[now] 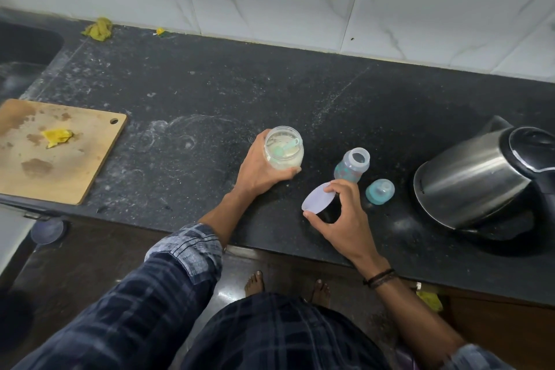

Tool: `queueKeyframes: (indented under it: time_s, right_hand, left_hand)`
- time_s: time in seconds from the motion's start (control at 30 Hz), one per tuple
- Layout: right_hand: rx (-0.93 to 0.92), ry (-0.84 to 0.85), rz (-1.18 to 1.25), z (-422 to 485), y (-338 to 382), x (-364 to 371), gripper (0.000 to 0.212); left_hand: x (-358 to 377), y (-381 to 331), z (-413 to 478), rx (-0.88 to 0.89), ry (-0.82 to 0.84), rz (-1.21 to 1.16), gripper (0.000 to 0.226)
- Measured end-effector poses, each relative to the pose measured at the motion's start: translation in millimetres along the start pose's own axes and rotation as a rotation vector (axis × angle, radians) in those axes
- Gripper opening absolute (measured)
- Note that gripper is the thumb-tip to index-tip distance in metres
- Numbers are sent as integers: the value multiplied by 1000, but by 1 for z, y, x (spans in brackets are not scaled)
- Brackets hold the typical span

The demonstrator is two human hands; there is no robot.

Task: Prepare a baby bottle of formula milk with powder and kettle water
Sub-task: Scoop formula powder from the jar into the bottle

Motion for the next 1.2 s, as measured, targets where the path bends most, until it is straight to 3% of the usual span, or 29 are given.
queueKeyframes:
  time_s: [0.8,0.93,1.03,1.13,1.2]
  right_hand:
    - [117,70,-160,-3,-24,1,59]
    - [-110,-43,-389,5,13,-4,32]
    - [-261,-68,-358,30,54,-3,13]
    - [-252,-37,-316,74,85,-2,10]
    - [-162,93,-360,108,93,5,16]
  left_hand:
    - [-1,-3,0,-10,2,-24,85]
    - [-1,-3,0,-16,-5,-32,82]
    - [-1,-3,0,-10,-8,-39,81]
    - [-2,-6,0,12,-16,-51,79]
    - [-2,-7,1,15,-14,-64,80]
Point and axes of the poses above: each hand's wrist, its own z-axis towards the middle knuckle, its own x-axis out of the palm, y = z × x, the point moved 5 cm from there along z, towards the middle knuckle, and after that the axes turned 11 degrees about z, right-handed, at the moved point
